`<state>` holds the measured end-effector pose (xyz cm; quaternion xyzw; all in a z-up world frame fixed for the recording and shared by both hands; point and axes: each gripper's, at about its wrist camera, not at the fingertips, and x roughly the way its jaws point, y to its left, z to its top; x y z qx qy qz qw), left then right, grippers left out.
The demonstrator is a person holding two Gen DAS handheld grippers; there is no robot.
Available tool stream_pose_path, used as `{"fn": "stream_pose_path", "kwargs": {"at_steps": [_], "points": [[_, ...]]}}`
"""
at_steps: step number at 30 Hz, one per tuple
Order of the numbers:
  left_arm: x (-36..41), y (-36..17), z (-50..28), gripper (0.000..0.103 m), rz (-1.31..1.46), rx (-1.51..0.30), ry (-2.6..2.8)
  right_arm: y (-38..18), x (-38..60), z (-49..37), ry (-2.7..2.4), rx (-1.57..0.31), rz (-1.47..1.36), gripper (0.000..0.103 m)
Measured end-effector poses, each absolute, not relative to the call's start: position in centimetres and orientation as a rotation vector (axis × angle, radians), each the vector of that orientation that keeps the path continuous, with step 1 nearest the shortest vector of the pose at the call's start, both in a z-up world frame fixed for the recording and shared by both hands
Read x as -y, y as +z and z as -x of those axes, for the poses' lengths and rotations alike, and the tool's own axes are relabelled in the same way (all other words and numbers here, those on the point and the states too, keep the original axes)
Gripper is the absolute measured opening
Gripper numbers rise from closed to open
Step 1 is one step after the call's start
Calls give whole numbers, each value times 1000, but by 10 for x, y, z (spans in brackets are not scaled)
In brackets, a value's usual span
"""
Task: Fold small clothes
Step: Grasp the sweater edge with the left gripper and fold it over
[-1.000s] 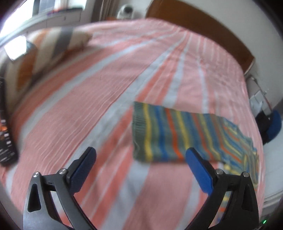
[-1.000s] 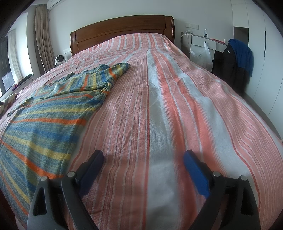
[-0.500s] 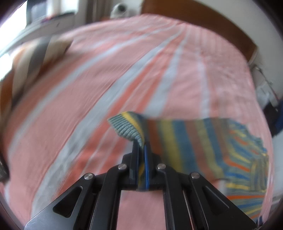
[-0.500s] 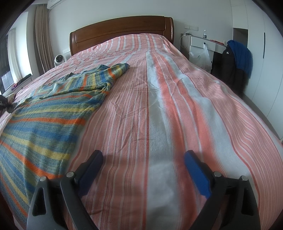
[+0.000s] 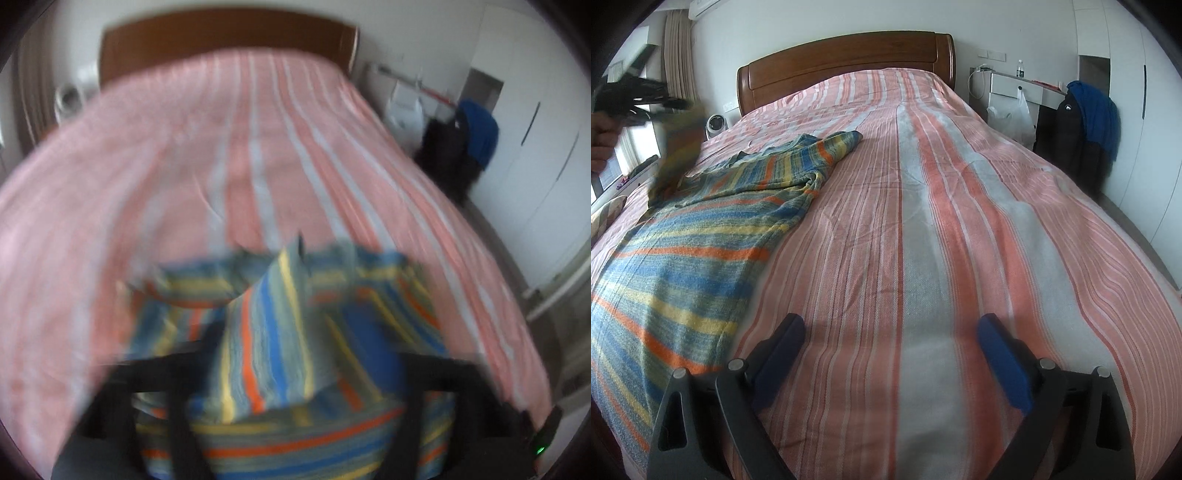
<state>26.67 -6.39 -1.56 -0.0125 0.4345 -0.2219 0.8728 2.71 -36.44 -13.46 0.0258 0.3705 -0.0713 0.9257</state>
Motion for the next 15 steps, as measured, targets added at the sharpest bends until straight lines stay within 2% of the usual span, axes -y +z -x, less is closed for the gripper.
{"fn": "stream_pose_path", "kwargs": {"at_steps": [1, 7, 9, 12, 14, 15], "points": [[66, -22, -266, 87, 42, -909, -463, -134, 365, -27, -145, -760, -53, 94], [18, -41, -275, 89, 77, -886, -328, -135, 364, -29, -136, -761, -56, 95], [-9, -61, -275, 90, 31, -897, -222, -136, 364, -30, -133, -763, -54, 96], [-32, -111, -282, 89, -115, -1007, -36, -136, 363, -29, -133, -763, -54, 96], [-58, -132, -273, 92, -124, -1017, -26, -136, 363, -29, -134, -763, -53, 96], [-74, -130, -264, 97, -81, -990, -30, -136, 362, -29, -134, -762, -52, 96]]}}
